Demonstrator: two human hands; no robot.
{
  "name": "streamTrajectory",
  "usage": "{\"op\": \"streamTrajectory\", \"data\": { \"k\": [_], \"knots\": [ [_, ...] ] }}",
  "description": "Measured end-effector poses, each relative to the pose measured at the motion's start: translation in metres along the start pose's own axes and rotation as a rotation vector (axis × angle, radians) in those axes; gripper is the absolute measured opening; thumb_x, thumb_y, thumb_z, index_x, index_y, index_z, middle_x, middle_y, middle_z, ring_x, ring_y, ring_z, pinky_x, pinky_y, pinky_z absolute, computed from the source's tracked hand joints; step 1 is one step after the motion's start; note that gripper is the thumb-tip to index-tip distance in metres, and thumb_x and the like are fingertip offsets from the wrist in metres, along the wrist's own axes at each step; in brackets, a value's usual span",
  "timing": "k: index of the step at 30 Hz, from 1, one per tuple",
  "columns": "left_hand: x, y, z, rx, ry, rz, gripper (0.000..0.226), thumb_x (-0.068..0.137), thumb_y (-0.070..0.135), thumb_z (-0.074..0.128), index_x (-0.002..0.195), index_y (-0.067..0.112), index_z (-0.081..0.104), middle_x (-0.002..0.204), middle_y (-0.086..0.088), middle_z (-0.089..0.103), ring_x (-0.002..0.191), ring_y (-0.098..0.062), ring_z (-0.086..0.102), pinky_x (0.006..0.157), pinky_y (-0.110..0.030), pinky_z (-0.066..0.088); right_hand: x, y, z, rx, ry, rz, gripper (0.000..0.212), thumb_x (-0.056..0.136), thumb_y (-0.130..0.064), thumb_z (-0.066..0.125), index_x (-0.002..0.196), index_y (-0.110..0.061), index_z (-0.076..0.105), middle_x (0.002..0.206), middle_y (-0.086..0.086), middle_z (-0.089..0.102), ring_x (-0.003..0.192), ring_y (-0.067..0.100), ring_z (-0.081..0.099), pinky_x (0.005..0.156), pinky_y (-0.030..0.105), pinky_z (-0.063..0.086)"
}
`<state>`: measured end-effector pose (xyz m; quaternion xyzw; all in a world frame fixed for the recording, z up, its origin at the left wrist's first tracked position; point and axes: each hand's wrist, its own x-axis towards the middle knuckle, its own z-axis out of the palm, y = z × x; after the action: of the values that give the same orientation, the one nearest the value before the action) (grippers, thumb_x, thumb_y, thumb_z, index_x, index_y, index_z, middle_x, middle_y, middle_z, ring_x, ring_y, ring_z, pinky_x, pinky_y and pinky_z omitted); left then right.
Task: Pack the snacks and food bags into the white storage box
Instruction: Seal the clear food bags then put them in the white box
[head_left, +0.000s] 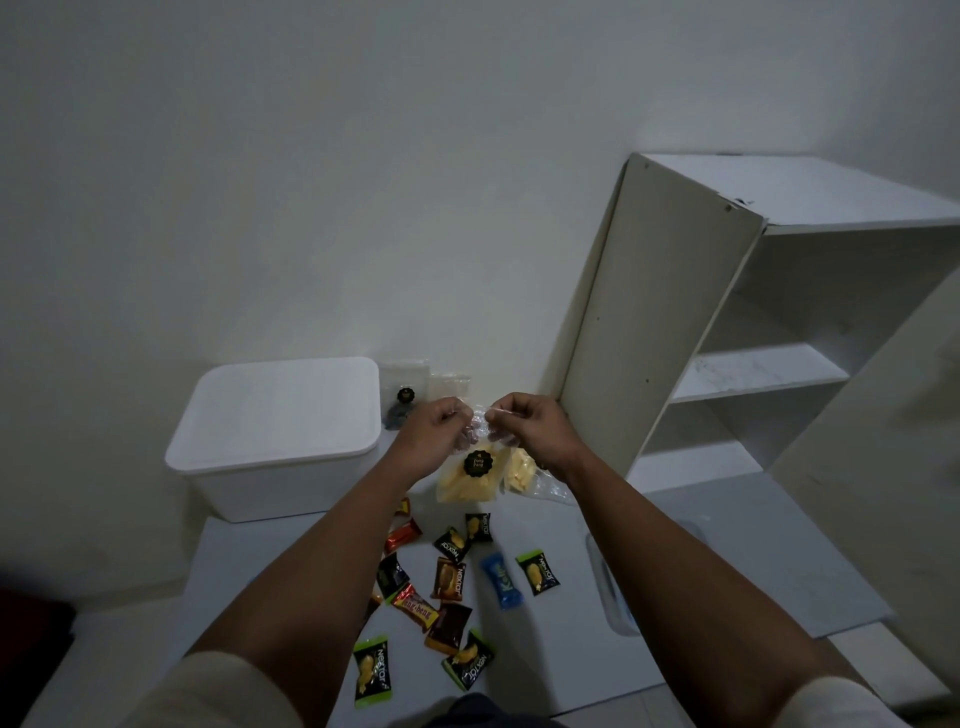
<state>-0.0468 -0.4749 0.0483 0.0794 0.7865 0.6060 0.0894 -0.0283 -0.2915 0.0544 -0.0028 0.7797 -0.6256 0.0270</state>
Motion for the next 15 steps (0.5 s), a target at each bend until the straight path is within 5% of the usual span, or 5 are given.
{"op": "streamTrajectory", "data": {
  "k": [3,8,15],
  "knots": [
    [0.000,0.000,0.000,-0.020,0.029,-0.001,0.028,0.106,0.018,0.048,0.099,-0.001,0.067,0.081,-0.004,0.072,0.069,-0.012,0.065,0.064,-0.017,0.054,0.001,0.000,0.000,0.017,0.024,0.004,0.011,0.094,-0.015,0.072,0.085,-0.010,0.071,0.077,0.006,0.073,0.072,0.015,0.070,0.063,0.022,0.051],
    [0.006,-0.005,-0.001,0.058,-0.008,0.026,0.029,0.107,0.018,0.045,0.095,-0.001,0.063,0.079,-0.007,0.070,0.069,-0.012,0.061,0.070,-0.026,0.053,0.001,0.000,-0.001,-0.020,0.013,0.025,0.020,0.092,-0.015,0.075,0.093,0.005,0.072,0.077,0.009,0.073,0.069,0.014,0.068,0.069,0.026,0.053],
    [0.009,-0.011,0.001,0.090,-0.028,0.057,0.025,0.106,0.020,0.048,0.089,0.009,0.064,0.078,-0.003,0.070,0.071,-0.015,0.063,0.080,-0.042,0.057,0.001,0.000,0.005,-0.064,0.004,-0.010,0.015,0.095,-0.013,0.071,0.091,0.001,0.069,0.077,0.009,0.067,0.063,0.009,0.066,0.072,0.030,0.055]
  ]
}}
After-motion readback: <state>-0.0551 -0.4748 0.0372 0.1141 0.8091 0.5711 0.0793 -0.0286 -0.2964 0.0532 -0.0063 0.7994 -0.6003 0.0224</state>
